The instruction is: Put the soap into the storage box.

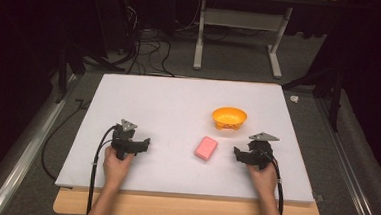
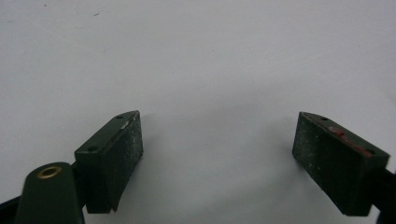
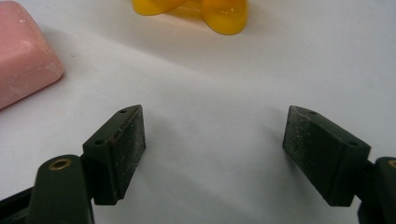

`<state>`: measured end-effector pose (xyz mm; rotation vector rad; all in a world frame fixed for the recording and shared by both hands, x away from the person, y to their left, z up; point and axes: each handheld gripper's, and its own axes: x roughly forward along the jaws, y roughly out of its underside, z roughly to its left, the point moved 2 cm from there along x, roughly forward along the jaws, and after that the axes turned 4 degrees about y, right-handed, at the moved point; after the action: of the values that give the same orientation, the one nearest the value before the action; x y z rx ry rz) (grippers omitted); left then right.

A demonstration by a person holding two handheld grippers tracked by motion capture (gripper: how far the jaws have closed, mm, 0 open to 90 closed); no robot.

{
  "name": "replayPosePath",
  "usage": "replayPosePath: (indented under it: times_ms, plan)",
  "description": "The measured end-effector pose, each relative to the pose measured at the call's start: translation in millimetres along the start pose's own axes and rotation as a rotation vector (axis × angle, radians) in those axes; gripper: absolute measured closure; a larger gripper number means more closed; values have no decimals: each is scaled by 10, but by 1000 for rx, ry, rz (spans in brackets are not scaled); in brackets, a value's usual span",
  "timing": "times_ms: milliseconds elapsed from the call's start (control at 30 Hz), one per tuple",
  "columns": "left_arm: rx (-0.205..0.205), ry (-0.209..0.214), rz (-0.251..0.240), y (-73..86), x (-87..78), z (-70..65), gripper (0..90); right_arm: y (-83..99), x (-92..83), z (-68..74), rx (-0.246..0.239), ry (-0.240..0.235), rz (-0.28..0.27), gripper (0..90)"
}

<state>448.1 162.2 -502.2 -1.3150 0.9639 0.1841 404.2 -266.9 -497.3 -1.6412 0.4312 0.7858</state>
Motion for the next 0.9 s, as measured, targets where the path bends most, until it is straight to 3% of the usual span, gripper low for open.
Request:
replayPosePath:
  times_ms: [900]
  plan:
    - [-1, -1, -1, -1, 2, 1, 167, -4, 1, -5, 5, -6, 4, 215]
